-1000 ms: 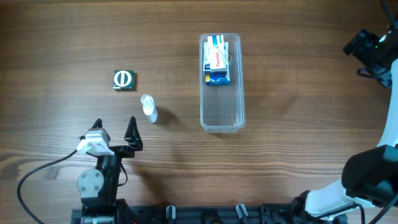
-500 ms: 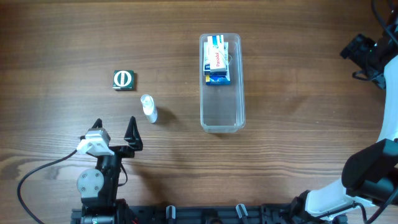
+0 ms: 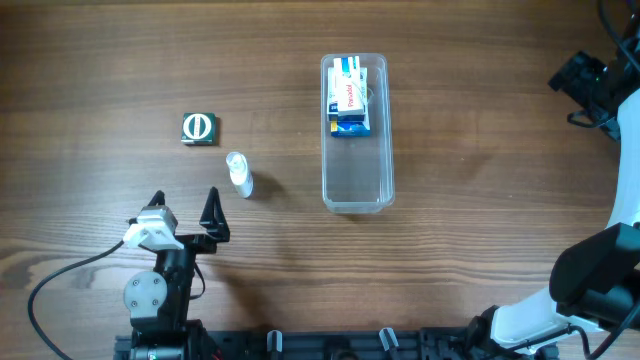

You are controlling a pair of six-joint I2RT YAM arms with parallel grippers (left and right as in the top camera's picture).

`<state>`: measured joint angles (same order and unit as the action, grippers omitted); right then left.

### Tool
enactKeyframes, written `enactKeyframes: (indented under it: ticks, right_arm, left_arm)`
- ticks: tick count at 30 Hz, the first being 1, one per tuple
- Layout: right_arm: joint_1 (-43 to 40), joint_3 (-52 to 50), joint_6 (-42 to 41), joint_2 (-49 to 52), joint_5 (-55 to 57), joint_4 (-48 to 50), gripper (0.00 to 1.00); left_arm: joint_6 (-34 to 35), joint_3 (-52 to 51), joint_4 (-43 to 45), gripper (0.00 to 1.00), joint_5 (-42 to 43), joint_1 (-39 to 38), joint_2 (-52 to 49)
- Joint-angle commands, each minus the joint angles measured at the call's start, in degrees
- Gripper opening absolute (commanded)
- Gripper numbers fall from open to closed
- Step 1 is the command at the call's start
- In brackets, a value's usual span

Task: Pack container
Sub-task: 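Move the left gripper over the green Zam-Buk tin and lower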

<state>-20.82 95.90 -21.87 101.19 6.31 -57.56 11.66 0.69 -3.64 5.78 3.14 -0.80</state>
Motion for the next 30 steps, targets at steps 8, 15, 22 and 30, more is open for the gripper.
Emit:
enactKeyframes:
  ticks: [8, 15, 22, 30]
  right_arm:
    - [0.2, -0.1, -0.8, 0.9, 1.2, 0.3, 1.0]
    - [0.2, -0.1, -0.8, 0.9, 1.2, 0.3, 1.0]
    - [0.2, -0.1, -0.8, 0.9, 1.2, 0.3, 1.0]
    - [0.2, -0.1, -0.8, 0.9, 1.2, 0.3, 1.0]
  left_arm:
    - [0.5, 8.9, -5.2, 1.0, 1.4, 0.5, 0.2]
    - [-5.8, 32.3, -20.9, 1.0, -3.2, 0.5, -15.4]
    - [-7.0, 72.6, -54.6, 1.0, -7.1, 0.5, -52.4]
    - [-7.1, 102.8, -74.5, 1.0, -6.8, 0.5, -84.1]
